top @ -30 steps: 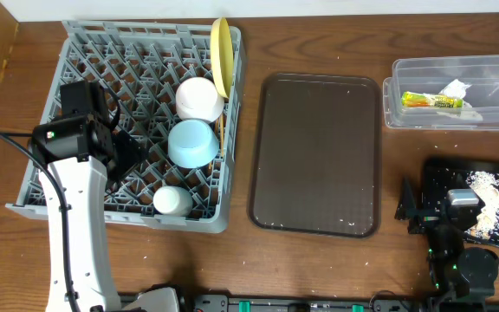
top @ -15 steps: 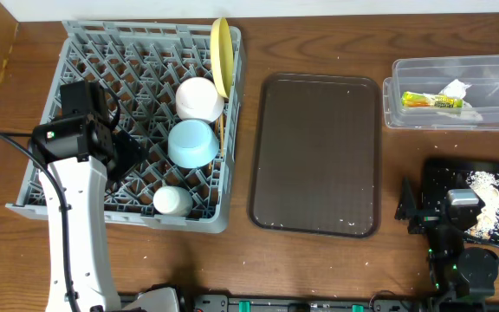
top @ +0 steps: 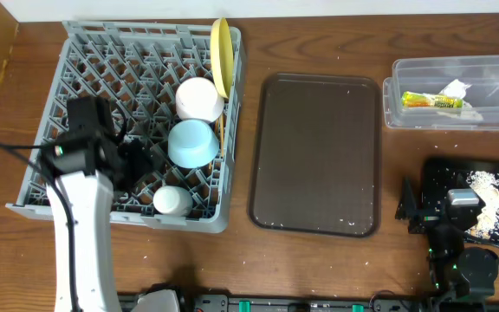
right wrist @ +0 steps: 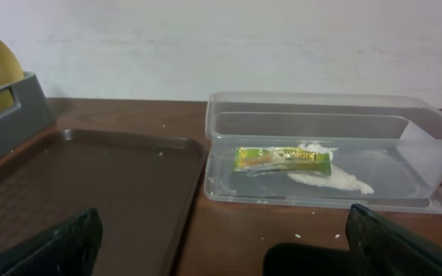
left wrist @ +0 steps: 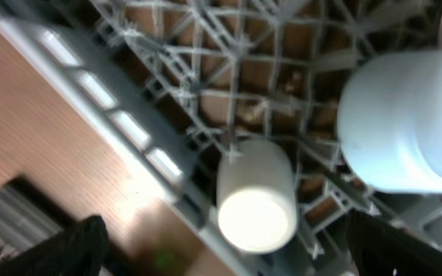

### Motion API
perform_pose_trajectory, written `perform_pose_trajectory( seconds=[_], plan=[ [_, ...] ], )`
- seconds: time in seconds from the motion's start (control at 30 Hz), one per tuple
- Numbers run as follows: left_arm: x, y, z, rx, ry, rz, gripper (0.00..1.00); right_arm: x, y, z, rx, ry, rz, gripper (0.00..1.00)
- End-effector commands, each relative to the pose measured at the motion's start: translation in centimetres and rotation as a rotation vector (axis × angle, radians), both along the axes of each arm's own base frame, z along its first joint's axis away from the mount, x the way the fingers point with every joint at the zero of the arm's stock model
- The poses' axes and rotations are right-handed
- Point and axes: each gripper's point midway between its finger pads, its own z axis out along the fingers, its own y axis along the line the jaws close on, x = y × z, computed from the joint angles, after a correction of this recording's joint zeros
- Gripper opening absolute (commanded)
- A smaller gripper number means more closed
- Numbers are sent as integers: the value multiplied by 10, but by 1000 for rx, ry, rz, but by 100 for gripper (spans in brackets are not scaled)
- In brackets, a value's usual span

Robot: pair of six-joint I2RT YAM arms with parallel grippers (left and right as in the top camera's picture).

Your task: Sort waste into correct bins and load items into the dishwasher

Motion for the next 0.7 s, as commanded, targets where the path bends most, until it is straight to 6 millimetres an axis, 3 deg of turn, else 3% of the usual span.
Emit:
perform_pose_trajectory(
  seconds=[0.0, 0.17, 0.43, 0.67],
  plan=[
    [9, -38, -21, -104, -170, -206, 100, 0, -3, -1, -12, 1, -17, 99],
    [23, -69, -38, -87, -442, -436, 100, 0, -3, -1, -12, 0, -17, 99],
    [19, -76, -53, 10, -718, -482, 100, 0, -3, -1, -12, 1, -17, 99],
    [15, -78, -63, 49, -821, -496, 100, 0, -3, -1, -12, 0, -17, 99]
  ],
)
